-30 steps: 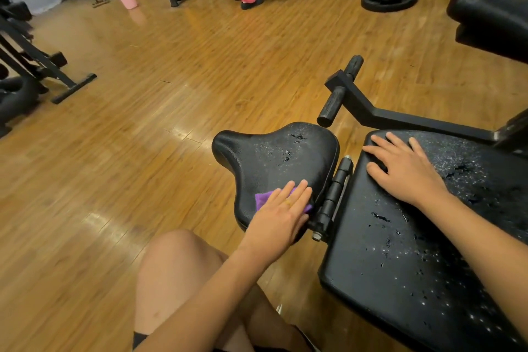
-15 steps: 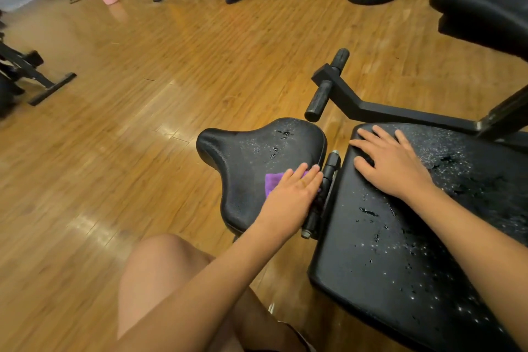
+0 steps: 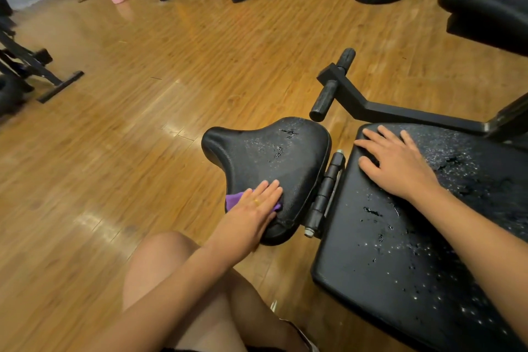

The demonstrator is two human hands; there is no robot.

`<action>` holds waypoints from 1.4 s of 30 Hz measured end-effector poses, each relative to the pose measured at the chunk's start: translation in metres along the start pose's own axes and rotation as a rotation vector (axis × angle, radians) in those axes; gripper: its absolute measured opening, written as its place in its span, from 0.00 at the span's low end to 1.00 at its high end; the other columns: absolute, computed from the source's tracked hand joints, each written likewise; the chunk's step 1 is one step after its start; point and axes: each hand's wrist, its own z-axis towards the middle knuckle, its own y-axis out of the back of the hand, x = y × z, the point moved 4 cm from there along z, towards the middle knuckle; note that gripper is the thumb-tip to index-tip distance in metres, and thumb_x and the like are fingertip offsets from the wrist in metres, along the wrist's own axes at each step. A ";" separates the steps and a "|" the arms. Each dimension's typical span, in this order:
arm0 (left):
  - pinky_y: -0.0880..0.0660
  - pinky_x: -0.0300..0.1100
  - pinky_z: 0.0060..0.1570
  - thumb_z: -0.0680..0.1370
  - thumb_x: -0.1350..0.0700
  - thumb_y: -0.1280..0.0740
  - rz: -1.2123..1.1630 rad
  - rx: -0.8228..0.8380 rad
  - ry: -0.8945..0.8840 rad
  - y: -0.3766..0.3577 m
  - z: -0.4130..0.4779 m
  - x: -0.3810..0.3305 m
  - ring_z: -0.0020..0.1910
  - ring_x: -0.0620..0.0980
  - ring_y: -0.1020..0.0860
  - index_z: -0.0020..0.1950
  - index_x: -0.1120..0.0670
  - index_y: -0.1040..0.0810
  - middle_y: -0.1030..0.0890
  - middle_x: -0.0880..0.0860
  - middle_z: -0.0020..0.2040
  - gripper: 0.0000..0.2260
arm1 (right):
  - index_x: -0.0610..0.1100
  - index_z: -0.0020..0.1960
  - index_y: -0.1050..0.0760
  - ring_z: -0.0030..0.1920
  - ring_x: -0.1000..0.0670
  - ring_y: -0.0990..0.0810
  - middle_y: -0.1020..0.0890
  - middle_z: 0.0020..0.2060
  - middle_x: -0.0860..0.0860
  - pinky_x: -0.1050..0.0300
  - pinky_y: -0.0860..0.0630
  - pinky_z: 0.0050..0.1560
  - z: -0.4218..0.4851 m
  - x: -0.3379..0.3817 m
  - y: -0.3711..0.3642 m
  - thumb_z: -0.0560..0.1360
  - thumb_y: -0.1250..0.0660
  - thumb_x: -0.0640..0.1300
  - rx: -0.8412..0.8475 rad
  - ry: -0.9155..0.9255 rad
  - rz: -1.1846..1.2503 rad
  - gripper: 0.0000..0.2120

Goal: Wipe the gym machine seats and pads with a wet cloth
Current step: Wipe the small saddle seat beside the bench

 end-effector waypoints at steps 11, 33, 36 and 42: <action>0.38 0.52 0.69 0.84 0.56 0.43 0.027 -0.005 0.021 -0.010 0.108 -0.058 0.74 0.60 0.37 0.77 0.59 0.37 0.36 0.58 0.77 0.21 | 0.57 0.75 0.36 0.79 0.52 0.50 0.41 0.78 0.56 0.43 0.57 0.78 -0.003 -0.004 -0.003 0.81 0.48 0.58 0.003 -0.010 0.027 0.24; 0.47 0.50 0.76 0.85 0.50 0.50 -0.021 -0.024 -0.120 -0.012 0.107 -0.046 0.80 0.51 0.45 0.79 0.54 0.40 0.41 0.53 0.80 0.23 | 0.58 0.76 0.38 0.79 0.53 0.52 0.43 0.79 0.57 0.44 0.58 0.78 -0.001 -0.004 0.001 0.80 0.50 0.58 -0.009 -0.018 0.026 0.24; 0.38 0.51 0.72 0.84 0.52 0.46 0.014 -0.121 0.019 -0.024 0.148 -0.053 0.76 0.57 0.38 0.78 0.55 0.38 0.34 0.58 0.76 0.21 | 0.57 0.75 0.37 0.79 0.52 0.51 0.42 0.78 0.57 0.44 0.58 0.78 0.000 -0.005 0.000 0.80 0.50 0.58 -0.020 -0.014 0.028 0.24; 0.40 0.51 0.71 0.80 0.55 0.38 0.198 0.005 0.180 -0.033 0.224 -0.050 0.78 0.58 0.43 0.71 0.56 0.31 0.39 0.59 0.79 0.20 | 0.56 0.76 0.36 0.79 0.52 0.50 0.41 0.78 0.56 0.44 0.58 0.78 -0.002 0.002 0.004 0.81 0.48 0.57 0.007 -0.014 0.048 0.24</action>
